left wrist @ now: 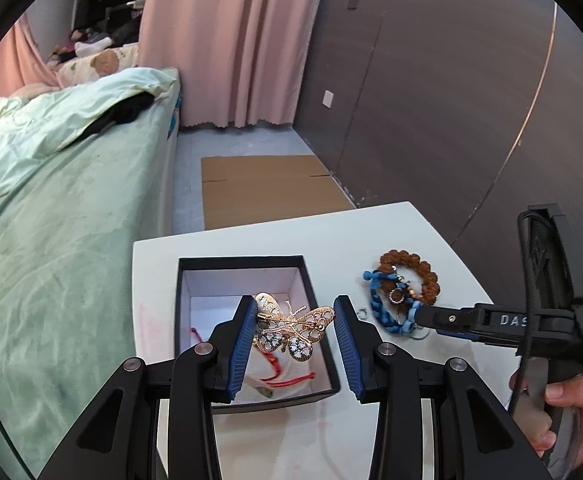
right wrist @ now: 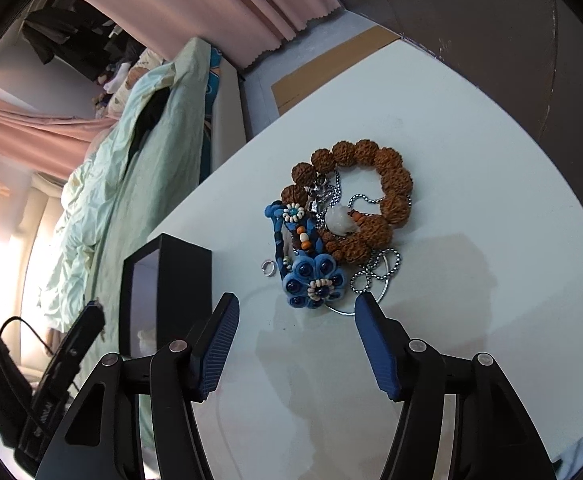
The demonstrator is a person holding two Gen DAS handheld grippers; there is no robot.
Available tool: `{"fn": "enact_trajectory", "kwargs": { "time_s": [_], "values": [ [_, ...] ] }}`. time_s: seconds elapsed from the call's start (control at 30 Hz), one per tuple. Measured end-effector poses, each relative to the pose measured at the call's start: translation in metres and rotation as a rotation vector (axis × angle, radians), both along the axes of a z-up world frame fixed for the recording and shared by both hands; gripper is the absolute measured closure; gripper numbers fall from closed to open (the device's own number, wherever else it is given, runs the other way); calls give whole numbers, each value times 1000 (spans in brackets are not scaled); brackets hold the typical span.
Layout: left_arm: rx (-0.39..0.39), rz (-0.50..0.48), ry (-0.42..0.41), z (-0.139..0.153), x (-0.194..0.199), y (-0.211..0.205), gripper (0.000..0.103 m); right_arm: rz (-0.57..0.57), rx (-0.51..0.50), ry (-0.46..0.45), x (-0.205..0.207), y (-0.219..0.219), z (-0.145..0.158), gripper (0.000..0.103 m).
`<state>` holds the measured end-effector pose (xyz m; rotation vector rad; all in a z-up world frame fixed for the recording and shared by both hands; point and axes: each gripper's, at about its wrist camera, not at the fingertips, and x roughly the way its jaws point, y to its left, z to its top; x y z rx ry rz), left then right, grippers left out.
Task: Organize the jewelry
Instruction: 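Carry the butterfly pendant into the black box and open the left gripper, then close the right gripper on the blue flower-knot bracelet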
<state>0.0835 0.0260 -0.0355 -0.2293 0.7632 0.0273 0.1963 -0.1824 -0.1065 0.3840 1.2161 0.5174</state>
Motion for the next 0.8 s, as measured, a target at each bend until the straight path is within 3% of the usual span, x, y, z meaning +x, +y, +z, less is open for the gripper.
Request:
{"fn": "enact_trajectory", "kwargs": {
  "time_s": [0.2, 0.4, 0.5, 0.57, 0.6, 0.63, 0.8],
  "values": [
    [-13, 23, 8, -2, 3, 7, 62, -4, -24, 24, 6, 9, -11, 50],
    [-36, 15, 15, -2, 6, 8, 61, -5, -38, 20, 9, 11, -13, 76],
    [-71, 16, 35, -4, 6, 11, 52, -9, -22, 0, 8, 8, -8, 80],
    [-88, 32, 31, -4, 4, 14, 40, -11, -5, -10, 6, 5, -4, 83],
    [-92, 44, 26, -3, 2, 16, 37, -10, 5, -13, 6, 4, -3, 94],
    [-95, 54, 24, -3, 0, 17, 32, -12, 14, -13, 6, 3, -2, 94],
    [-117, 70, 19, 0, -6, 23, 32, -26, 22, -14, 4, -2, 0, 94]
  ]
}}
